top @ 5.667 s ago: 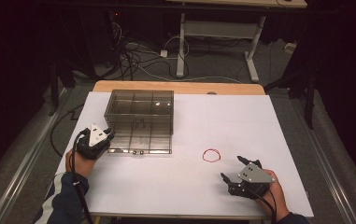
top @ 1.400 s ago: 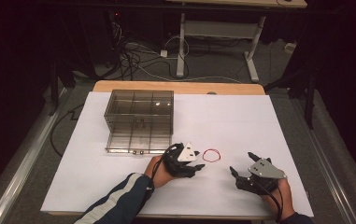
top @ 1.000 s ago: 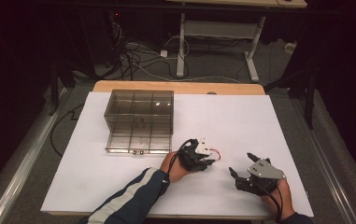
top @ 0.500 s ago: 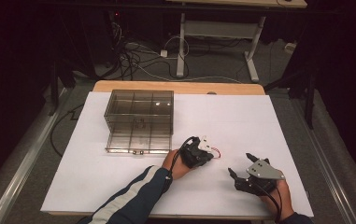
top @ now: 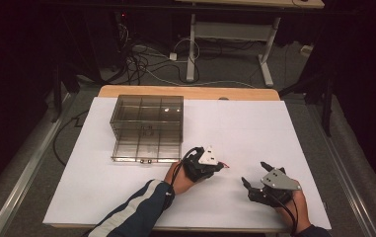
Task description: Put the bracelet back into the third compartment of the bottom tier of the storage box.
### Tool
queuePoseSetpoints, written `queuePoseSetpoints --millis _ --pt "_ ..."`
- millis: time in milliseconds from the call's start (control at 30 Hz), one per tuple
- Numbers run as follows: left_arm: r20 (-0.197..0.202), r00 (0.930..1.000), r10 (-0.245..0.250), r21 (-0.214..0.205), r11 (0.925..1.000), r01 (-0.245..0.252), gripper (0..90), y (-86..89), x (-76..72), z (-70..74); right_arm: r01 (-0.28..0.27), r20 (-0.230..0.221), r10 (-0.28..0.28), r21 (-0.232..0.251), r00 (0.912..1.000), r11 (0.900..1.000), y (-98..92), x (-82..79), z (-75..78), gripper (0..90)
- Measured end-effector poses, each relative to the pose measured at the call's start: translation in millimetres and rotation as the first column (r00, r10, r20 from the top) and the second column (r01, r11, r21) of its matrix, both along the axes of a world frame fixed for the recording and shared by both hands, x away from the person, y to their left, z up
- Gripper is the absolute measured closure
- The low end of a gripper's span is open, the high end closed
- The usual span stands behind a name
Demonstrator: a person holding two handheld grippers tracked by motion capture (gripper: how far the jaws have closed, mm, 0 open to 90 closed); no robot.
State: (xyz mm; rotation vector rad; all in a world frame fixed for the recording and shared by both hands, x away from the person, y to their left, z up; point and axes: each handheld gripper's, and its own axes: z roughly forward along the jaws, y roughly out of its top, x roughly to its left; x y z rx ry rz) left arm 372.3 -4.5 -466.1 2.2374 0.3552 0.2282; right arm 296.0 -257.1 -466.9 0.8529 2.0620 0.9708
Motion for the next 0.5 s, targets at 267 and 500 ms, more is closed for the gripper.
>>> queuePoseSetpoints --millis 267,500 --pt "0.016 0.9999 -0.003 -0.069 0.9976 0.004 87.5 20.5 -16.5 7.0 -0.002 -0.002 0.002 -0.007 1.0 1.0 0.8 0.0 -0.4 20.8" --pt "0.028 0.9995 -0.013 -0.072 0.9973 0.015 87.5 33.4 -23.9 11.8 -0.008 -0.003 0.008 -0.011 1.0 0.9999 2.7 -0.7 -0.9 20.8"
